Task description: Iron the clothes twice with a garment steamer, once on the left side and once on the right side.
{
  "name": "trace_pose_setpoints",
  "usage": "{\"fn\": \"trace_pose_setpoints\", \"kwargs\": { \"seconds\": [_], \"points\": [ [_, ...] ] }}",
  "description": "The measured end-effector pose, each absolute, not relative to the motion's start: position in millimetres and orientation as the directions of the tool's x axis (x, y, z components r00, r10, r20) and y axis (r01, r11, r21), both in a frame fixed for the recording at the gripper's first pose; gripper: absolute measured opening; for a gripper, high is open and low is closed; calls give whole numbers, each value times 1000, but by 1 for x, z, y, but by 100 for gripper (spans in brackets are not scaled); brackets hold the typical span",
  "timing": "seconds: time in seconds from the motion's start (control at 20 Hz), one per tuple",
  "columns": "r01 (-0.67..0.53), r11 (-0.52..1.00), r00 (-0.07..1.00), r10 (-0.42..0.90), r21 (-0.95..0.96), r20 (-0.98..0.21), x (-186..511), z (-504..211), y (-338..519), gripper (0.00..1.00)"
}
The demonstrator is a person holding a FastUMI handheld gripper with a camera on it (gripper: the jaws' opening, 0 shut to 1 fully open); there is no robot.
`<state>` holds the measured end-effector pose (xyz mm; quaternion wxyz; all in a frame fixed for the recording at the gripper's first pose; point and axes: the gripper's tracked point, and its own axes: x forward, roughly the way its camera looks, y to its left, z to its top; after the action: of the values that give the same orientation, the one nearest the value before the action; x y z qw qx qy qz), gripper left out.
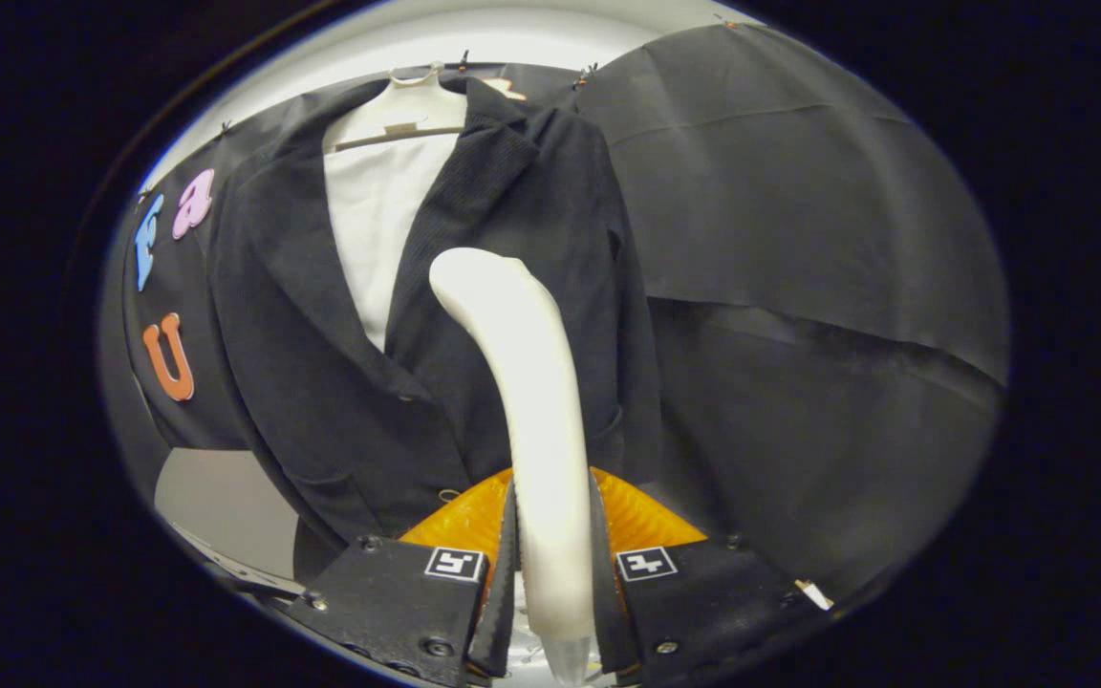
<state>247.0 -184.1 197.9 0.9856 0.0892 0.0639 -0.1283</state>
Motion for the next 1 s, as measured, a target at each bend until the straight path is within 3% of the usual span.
{"fn": "trace_pose_setpoints", "kwargs": {
  "seconds": [1.0],
  "points": [
    [277,953,934,-236,125,-270,258,112,-169,37]
  ]
}}
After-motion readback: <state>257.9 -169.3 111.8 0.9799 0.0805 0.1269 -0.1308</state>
